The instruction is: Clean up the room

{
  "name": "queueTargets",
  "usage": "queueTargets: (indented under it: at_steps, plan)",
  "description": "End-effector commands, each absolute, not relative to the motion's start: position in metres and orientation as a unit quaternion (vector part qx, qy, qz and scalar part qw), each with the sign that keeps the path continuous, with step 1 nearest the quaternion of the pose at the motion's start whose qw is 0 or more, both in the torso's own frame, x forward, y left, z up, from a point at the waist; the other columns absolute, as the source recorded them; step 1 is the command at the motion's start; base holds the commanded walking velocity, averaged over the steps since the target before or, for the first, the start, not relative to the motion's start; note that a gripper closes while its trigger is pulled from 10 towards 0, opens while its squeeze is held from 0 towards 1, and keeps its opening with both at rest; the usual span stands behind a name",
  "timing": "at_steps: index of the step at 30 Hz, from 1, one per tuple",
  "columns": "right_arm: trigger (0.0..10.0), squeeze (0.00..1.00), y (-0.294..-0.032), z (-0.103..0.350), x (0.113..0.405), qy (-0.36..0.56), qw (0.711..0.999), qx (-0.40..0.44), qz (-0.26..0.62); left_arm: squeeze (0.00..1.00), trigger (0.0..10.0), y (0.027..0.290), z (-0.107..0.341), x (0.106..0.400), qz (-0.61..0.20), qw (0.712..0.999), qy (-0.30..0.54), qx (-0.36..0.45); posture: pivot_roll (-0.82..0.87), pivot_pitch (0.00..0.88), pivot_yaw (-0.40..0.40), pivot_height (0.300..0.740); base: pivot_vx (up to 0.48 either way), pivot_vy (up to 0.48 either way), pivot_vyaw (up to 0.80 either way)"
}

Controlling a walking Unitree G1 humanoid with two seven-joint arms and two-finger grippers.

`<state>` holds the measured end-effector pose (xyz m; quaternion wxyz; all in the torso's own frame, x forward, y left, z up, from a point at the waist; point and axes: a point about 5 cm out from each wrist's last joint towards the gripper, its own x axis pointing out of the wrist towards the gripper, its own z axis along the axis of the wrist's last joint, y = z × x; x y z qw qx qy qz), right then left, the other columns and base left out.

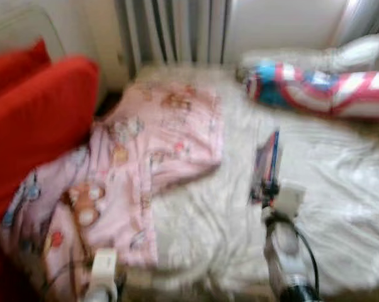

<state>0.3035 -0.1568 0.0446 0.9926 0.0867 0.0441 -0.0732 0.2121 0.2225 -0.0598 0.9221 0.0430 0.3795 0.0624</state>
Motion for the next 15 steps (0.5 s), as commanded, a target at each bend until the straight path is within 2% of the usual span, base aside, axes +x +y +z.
queueTargets:
  at_steps: [1,7,11,15]
  plan:
    - [10.0,0.0,-0.1614,0.0531,0.3069,0.022,0.994,0.081,-0.075,0.0,10.0,0.2173,-0.0617,0.2108,0.056,0.921,0.382,0.043,-0.08,0.045,0.01,0.74,0.0,-0.409,0.0]
    - [10.0,0.0,-0.1629,0.0526,0.3069,0.025,0.993,0.083,-0.078,0.0,10.0,0.2171,-0.0615,0.2112,0.056,0.922,0.381,0.043,-0.08,0.048,0.01,0.74,0.0,-0.408,0.0]
    - [10.0,0.0,-0.163,0.0529,0.3072,0.024,0.993,0.083,-0.079,0.0,10.0,0.2168,-0.0614,0.2115,0.055,0.922,0.381,0.043,-0.07,0.052,0.01,0.74,0.0,-0.406,-0.78]
    - [10.0,0.0,-0.163,0.0527,0.3067,0.022,0.993,0.084,-0.079,0.0,10.0,0.2168,-0.0614,0.2115,0.056,0.922,0.381,0.043,-0.07,0.055,0.009,0.74,0.0,-0.409,-0.11]
